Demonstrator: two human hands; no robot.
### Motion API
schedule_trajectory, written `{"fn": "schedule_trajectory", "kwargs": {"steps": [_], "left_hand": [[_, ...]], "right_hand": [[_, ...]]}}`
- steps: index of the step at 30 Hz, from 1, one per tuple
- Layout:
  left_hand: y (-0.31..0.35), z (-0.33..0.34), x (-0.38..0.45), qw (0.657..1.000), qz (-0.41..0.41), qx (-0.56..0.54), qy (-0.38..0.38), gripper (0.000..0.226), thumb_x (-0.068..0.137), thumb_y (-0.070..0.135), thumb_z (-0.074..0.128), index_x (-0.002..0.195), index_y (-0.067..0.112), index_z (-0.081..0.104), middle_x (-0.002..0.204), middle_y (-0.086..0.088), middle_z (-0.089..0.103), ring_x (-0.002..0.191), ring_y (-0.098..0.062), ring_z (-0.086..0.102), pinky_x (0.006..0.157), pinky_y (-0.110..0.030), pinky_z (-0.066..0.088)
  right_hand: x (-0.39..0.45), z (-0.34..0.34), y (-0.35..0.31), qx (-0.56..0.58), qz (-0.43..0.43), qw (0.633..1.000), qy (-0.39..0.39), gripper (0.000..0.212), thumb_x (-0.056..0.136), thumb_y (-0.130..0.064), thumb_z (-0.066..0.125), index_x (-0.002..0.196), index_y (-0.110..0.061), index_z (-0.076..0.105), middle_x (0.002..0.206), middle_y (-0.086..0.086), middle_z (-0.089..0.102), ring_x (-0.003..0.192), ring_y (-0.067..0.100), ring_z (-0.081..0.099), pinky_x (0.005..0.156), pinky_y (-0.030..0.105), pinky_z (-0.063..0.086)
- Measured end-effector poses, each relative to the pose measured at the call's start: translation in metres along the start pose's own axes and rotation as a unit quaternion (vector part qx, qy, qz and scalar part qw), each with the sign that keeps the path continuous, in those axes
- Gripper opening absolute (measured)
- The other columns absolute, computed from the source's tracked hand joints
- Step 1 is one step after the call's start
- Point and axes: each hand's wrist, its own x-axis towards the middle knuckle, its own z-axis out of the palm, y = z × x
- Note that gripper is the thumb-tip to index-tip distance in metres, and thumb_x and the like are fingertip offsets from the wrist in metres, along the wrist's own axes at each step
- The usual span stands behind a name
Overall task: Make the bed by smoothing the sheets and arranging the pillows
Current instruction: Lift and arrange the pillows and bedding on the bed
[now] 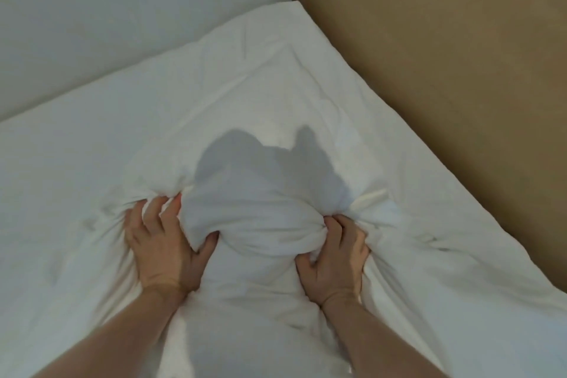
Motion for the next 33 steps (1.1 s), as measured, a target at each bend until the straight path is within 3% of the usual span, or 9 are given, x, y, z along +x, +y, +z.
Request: {"fn": "schedule_trajectory", "kwargs": {"steps": [8,11,14,18,23,25,26,28,33], "left_hand": [[0.005,-0.009,-0.001,0.999,-0.033,-0.023,0.016,0.080,0.075,0.076,0.046,0.113,0.006,0.056,0.117,-0.022,0.055,0.120,-0.044,0.046,0.105,-0.058,0.030],[0.004,-0.041,0.004,0.995,-0.023,0.004,-0.102,0.074,0.077,0.075,0.047,0.111,0.012,0.061,0.115,-0.017,0.061,0.115,-0.042,0.052,0.098,-0.051,0.033],[0.018,-0.100,-0.009,0.986,0.033,-0.006,-0.166,0.033,0.086,0.051,0.049,0.098,0.026,0.067,0.105,-0.005,0.072,0.107,-0.037,0.062,0.089,-0.043,0.041],[0.057,-0.205,0.000,0.988,0.015,-0.150,-0.040,0.008,0.068,0.027,0.050,0.067,0.019,0.050,0.072,-0.001,0.060,0.080,-0.036,0.063,0.062,-0.038,0.042],[0.142,-0.320,0.107,0.973,0.077,-0.158,0.148,0.011,0.076,0.022,0.065,0.086,0.018,0.062,0.098,-0.009,0.070,0.096,-0.036,0.065,0.074,-0.039,0.047],[0.159,-0.325,0.135,0.993,0.051,-0.076,0.078,0.051,0.079,0.041,0.072,0.125,0.022,0.059,0.129,-0.008,0.062,0.120,-0.035,0.058,0.099,-0.044,0.045],[0.158,-0.318,0.137,0.999,0.016,-0.031,0.028,0.074,0.080,0.048,0.073,0.142,0.019,0.045,0.146,-0.010,0.049,0.134,-0.036,0.048,0.111,-0.049,0.037],[0.143,-0.285,0.120,1.000,-0.003,0.006,-0.014,0.096,0.086,0.054,0.068,0.158,0.013,0.020,0.166,-0.013,0.020,0.151,-0.037,0.024,0.122,-0.054,0.021],[0.073,-0.189,0.028,0.987,-0.007,0.038,-0.154,0.089,0.089,0.078,0.036,0.162,0.033,0.010,0.171,0.000,-0.006,0.157,-0.031,-0.003,0.124,-0.060,0.003]], "right_hand": [[-0.003,-0.007,-0.005,-0.012,-0.019,0.999,0.045,0.027,0.076,-0.046,0.056,0.090,-0.023,0.053,0.095,0.000,0.054,0.095,0.025,0.052,0.082,0.041,0.040],[-0.014,-0.031,-0.005,0.005,-0.045,0.999,-0.002,0.018,0.081,-0.035,0.060,0.081,-0.020,0.050,0.086,0.001,0.057,0.085,0.024,0.057,0.074,0.039,0.044],[-0.040,-0.073,-0.020,0.058,0.014,0.997,-0.047,0.020,0.082,-0.024,0.060,0.070,-0.023,0.043,0.074,-0.007,0.054,0.075,0.018,0.053,0.061,0.035,0.034],[-0.045,-0.157,-0.064,0.184,0.041,0.981,0.038,0.032,0.066,-0.001,0.048,0.064,-0.022,0.024,0.061,-0.005,0.033,0.059,0.016,0.033,0.055,0.035,0.021],[0.059,-0.261,-0.104,0.247,-0.012,0.952,0.183,0.018,0.073,-0.002,0.048,0.067,-0.014,0.035,0.067,0.000,0.043,0.065,0.018,0.039,0.057,0.041,0.031],[0.088,-0.267,-0.095,0.175,-0.047,0.978,0.106,0.007,0.083,-0.012,0.060,0.090,-0.014,0.057,0.095,0.006,0.061,0.090,0.027,0.058,0.075,0.047,0.046],[0.095,-0.262,-0.090,0.115,-0.060,0.991,0.025,0.031,0.088,-0.023,0.065,0.118,-0.017,0.060,0.123,0.011,0.061,0.116,0.032,0.056,0.093,0.048,0.047],[0.092,-0.244,-0.079,0.040,-0.055,0.992,-0.103,0.079,0.093,-0.040,0.067,0.158,-0.024,0.025,0.165,0.008,0.023,0.152,0.030,0.023,0.120,0.050,0.026],[0.057,-0.169,-0.064,0.007,0.028,0.972,-0.234,0.083,0.096,-0.060,0.051,0.161,-0.040,0.003,0.169,-0.011,-0.013,0.157,0.025,-0.009,0.121,0.065,0.009]]}}
